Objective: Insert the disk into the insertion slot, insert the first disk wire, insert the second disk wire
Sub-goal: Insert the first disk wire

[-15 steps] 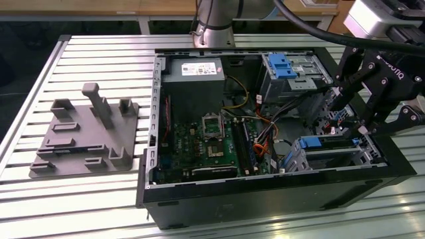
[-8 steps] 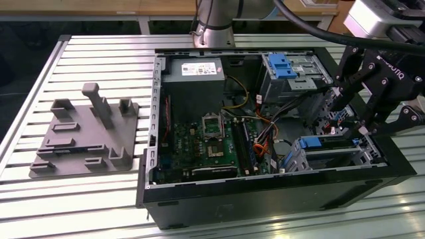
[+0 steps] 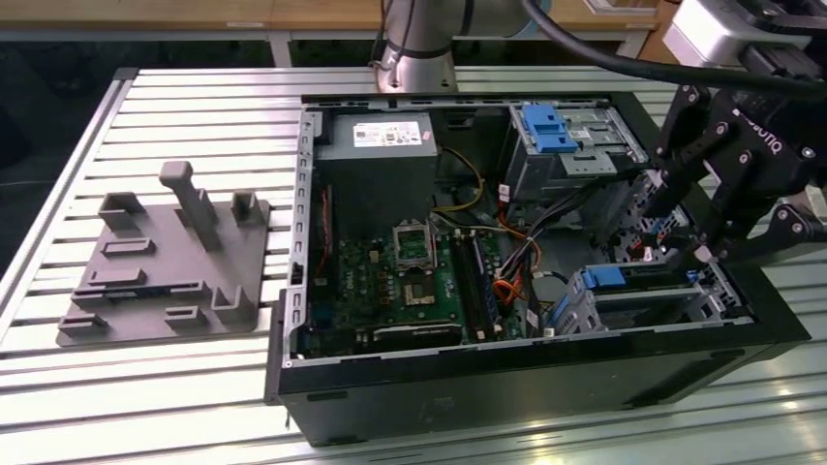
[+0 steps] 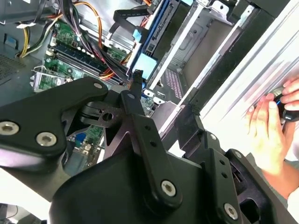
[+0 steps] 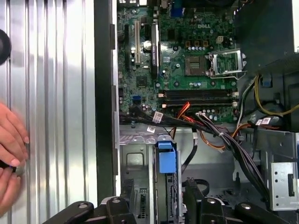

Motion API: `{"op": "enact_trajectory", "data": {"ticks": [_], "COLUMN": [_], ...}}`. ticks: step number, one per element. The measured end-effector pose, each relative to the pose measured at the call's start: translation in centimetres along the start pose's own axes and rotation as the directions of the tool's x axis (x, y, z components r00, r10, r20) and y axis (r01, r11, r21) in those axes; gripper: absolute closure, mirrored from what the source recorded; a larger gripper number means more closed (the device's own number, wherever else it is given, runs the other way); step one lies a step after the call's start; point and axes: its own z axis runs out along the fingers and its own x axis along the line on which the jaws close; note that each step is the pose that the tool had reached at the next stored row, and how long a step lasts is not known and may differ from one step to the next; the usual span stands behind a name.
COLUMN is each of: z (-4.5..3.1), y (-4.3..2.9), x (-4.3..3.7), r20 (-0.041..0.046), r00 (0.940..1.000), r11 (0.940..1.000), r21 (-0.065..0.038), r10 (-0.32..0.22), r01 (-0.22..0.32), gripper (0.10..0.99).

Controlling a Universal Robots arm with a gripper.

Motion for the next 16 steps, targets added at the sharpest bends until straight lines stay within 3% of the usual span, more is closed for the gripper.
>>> {"op": "enact_trajectory", "data": {"ticks": [3,7,16], "z": [0.09,0.17,0.37], "y": [-0.13,-0.72,-2.43], "x": [-0.56,-1.16,-2.54], "r20": [-0.0027,-0.013,-0.028], "r00": [1.0,0.9999,0.9996], "r11": [1.0,1.0,0.9997], "r21": [0.0,-0.005,-0.024], "r10": [0.0,0.001,0.001], "r01": [0.0,-0.001,-0.002], "gripper": [0.529,0.529,0.529]}}
